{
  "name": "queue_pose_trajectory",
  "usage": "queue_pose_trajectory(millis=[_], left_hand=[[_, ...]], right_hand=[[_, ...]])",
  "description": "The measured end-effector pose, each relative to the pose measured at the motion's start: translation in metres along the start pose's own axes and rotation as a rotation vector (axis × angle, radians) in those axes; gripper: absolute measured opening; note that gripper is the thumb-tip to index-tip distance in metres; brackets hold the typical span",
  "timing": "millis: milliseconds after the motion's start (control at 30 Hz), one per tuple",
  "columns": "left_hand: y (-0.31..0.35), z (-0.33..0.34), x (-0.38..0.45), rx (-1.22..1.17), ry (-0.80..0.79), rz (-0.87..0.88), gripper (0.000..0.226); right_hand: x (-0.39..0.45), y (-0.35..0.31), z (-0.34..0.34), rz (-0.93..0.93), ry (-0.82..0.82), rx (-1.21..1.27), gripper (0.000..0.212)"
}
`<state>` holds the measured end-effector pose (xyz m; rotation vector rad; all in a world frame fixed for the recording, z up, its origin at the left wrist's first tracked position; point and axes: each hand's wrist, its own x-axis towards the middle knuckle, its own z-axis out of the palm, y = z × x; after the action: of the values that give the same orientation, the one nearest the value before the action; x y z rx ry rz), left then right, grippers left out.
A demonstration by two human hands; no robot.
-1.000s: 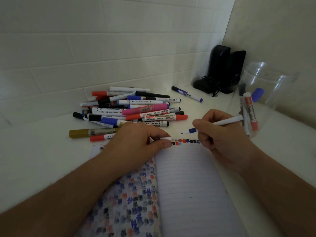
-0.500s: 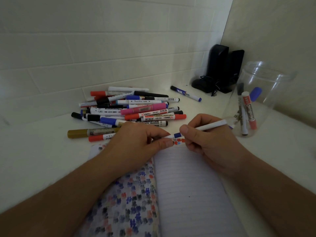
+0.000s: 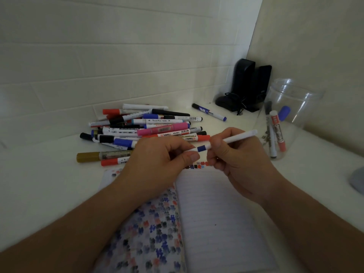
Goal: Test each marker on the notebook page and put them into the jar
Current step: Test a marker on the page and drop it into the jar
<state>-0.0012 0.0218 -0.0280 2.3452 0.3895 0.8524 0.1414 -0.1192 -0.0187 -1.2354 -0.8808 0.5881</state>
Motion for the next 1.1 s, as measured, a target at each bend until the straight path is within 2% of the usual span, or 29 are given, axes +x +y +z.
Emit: queue_pose_trajectory(millis=[67,200,267,333,367,467,533,633,700,767,867,967,1100], left_hand=[[0.001,0.001,0.000,-0.001,0.023,0.014,0.014],[0.002,0.000,-0.001,0.069,-0.217,0.072,0.046],[-0.001,-0.001,-0.002,0.137,-0.267,0.106,0.053],[-0.005,-0.002,-0.002,0.149,-0.230,0.097,0.049],[-0.007,-0.003,-0.002,0.143,-0.201,0.096,0.045],[-0.014,-0.005,0.000,0.185,-0.137,0.082,0.030],[-0.019,-0.006,0.002,0.219,-0.131,0.061,0.025],[-0.023,-0.008,0.002,0.232,-0.142,0.069,0.020],[-0.026,-0.009,0.001,0.247,-0.157,0.078,0.019],[-0.031,-0.011,0.003,0.281,-0.180,0.085,0.022],[-0.037,-0.017,0.006,0.351,-0.192,0.097,0.031],[-0.041,-0.022,0.009,0.446,-0.157,0.120,0.037],[-0.043,-0.027,0.009,0.543,-0.188,0.081,0.043]], right_hand=[[-0.004,-0.009,0.001,-0.044,0.061,-0.025,0.026],[-0.013,-0.023,0.000,-0.189,0.209,-0.349,0.022],[-0.010,-0.036,-0.008,-0.229,0.267,-0.467,0.012],[-0.003,-0.060,-0.022,-0.294,0.350,-0.517,0.006],[0.000,-0.076,-0.029,-0.353,0.408,-0.527,0.010],[0.013,-0.125,-0.055,-0.540,0.599,-0.610,0.039],[0.021,-0.147,-0.071,-0.580,0.680,-0.759,0.047],[0.038,-0.149,-0.093,-0.517,0.654,-1.086,0.043],[0.048,-0.136,-0.104,-0.371,0.552,-1.347,0.037],[0.053,-0.119,-0.113,-0.241,0.471,-1.476,0.030],[0.055,-0.101,-0.121,-0.197,0.462,-1.550,0.022],[0.054,-0.091,-0.127,-0.121,0.459,-1.610,0.038],[0.053,-0.093,-0.128,0.008,0.364,-1.442,0.063]])
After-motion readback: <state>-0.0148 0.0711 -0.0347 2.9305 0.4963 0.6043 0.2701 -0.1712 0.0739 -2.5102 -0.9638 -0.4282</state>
